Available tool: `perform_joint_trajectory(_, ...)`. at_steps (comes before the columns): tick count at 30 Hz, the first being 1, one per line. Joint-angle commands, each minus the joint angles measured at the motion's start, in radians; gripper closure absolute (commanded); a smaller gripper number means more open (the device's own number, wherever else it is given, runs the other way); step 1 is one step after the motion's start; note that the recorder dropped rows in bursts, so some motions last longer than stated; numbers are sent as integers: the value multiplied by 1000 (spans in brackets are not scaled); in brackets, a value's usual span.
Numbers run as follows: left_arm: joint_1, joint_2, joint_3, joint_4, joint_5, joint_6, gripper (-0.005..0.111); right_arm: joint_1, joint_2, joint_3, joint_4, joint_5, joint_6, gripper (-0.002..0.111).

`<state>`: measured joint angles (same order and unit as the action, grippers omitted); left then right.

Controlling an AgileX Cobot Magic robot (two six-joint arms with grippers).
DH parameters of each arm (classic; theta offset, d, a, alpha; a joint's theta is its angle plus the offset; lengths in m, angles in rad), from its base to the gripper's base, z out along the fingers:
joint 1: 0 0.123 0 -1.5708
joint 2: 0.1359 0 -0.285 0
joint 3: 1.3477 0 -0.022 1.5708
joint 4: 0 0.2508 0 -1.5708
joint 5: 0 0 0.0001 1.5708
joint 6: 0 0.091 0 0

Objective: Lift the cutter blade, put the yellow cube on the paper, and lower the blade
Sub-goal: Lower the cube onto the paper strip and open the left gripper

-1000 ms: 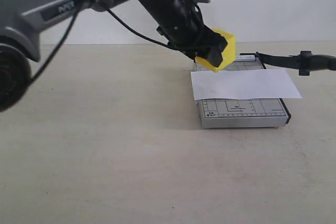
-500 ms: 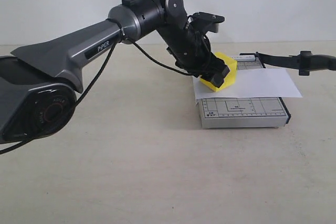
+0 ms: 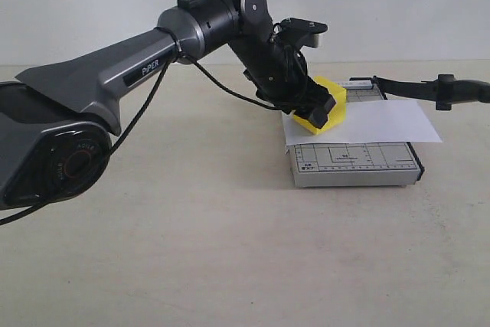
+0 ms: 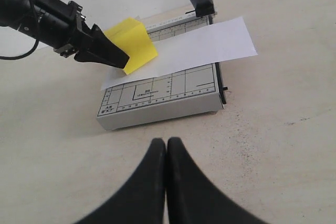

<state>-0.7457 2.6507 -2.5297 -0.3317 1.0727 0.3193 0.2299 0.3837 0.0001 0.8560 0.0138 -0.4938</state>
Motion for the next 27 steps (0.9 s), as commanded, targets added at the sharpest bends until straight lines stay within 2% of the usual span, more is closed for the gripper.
perform_joint_trajectory(1,-7,14,2,-30,27,-12,30,1,-1,0,-3,-1,-2,108)
perform_joint_trajectory(4,-7,10,2,-39,27,-12,32,1,-1,0,-3,-1,1,108)
perform_joint_trajectory(7,-7,-17,-1,-39,27,-38,42,1,-1,0,-3,-1,1,108)
perform_joint_trajectory(12,-3,-107,-1,39,4,-140,70,1,-1,0,-3,-1,1,108)
perform_joint_trajectory(16,6,-176,-1,199,27,-240,99,1,-1,0,-3,-1,1,108)
perform_joint_trajectory(17,9,-190,-1,229,45,-261,102,1,-1,0,-3,-1,1,108)
perform_joint_trajectory(21,27,-244,-1,267,48,-319,102,1,-1,0,-3,-1,1,108)
perform_joint_trajectory(25,4,-255,2,157,75,-285,102,1,-1,0,-3,-1,1,108)
perform_joint_trajectory(27,-21,-232,20,82,73,-206,102,1,-1,0,-3,-1,1,108)
